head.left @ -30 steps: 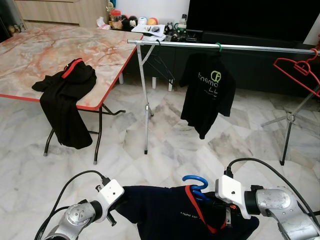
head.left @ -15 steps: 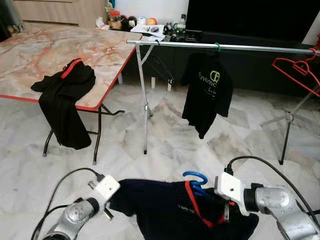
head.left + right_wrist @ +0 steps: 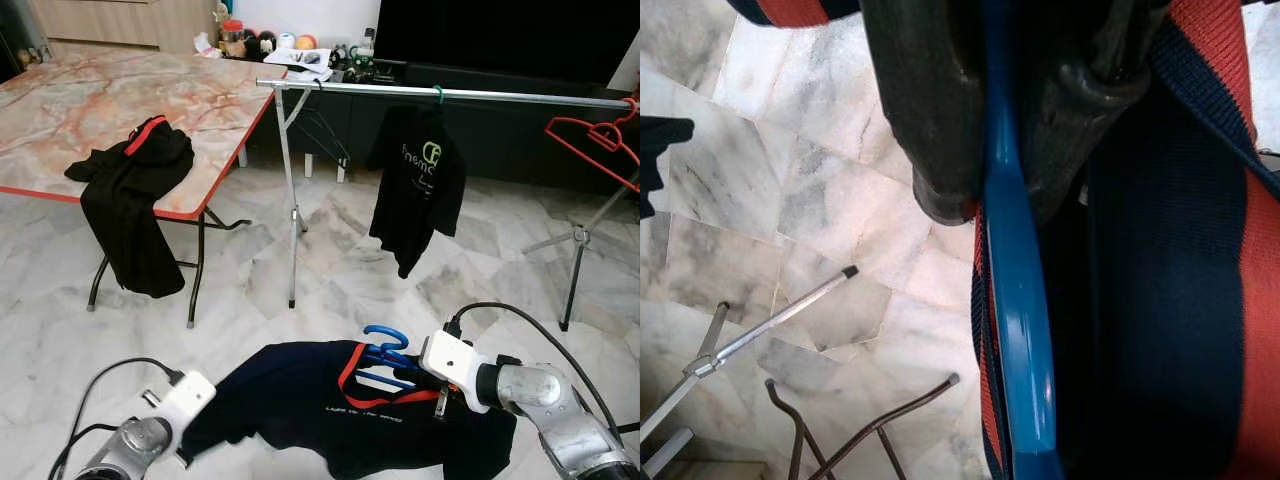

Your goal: Hang hanger

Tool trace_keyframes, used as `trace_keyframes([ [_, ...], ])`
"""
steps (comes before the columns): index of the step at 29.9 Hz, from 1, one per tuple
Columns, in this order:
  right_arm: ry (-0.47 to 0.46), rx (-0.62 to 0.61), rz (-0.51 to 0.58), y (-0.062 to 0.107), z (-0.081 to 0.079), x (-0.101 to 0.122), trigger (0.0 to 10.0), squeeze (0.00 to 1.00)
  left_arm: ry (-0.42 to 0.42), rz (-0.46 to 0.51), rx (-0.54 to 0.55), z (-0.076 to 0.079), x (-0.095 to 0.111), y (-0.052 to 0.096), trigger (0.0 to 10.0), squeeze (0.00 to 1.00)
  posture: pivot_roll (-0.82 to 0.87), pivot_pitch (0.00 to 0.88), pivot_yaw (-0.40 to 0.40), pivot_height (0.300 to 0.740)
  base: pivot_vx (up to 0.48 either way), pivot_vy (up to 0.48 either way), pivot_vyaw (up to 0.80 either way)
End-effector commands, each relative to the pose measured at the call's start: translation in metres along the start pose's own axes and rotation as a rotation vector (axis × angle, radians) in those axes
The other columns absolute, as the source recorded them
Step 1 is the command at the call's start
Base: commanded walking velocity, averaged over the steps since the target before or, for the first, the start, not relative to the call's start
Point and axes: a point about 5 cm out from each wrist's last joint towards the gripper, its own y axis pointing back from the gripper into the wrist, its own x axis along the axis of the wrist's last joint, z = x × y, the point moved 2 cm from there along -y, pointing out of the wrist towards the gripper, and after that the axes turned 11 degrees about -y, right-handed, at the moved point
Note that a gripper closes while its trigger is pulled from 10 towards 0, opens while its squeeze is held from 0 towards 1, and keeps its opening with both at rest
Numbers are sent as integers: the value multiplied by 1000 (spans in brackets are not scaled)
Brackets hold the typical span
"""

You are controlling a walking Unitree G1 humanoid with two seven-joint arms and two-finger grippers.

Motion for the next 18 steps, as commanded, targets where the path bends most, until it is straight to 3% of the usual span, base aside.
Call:
trace_keyframes([
  [1, -20, -137, 81, 16, 27, 16, 10000, 0, -42, -134, -96, 16, -32, 5, 0, 0, -27, 87, -23, 740, 0, 0, 0],
  [3, -11, -95, 40, 16, 22, 9, 10000, 0, -61, -121, -144, 19, -29, 5, 0, 0, -30, 87, -23, 740, 0, 0, 0],
  [6, 9, 61, -53, 17, 3, -7, 10000, 0, -120, 4, -133, 11, -9, 4, 0, 0, -29, 88, -24, 740, 0, 0, 0],
  [7, 34, 150, -118, 18, -9, -18, 10000, 0, -131, 59, -68, -1, 3, 4, 0, 0, -27, 91, -26, 740, 0, 0, 0],
  [9, 62, 215, -201, 19, -19, -33, 10000, 0, -144, 89, -6, -13, 14, 5, 0, 0, -25, 94, -28, 740, 0, 0, 0],
  [12, 72, 241, -266, 19, -23, -45, 10000, 0, -183, 106, 1, -17, 20, 5, 0, 0, -21, 95, -29, 740, 0, 0, 0],
  [13, 72, 213, -272, 16, -20, -48, 10000, 0, -213, 106, -27, -15, 22, 5, 549, 0, -21, 96, -29, 740, 0, 0, 0],
  [17, 62, 172, -260, 15, -15, -46, 10000, 0, -239, 115, -63, -10, 22, 5, 78, 0, -21, 95, -28, 740, 0, 0, 0],
  [18, 70, 179, -267, 16, -14, -45, 10000, 0, -240, 114, -66, -9, 20, 5, 627, 0, -24, 99, -29, 740, 0, 0, 0],
])
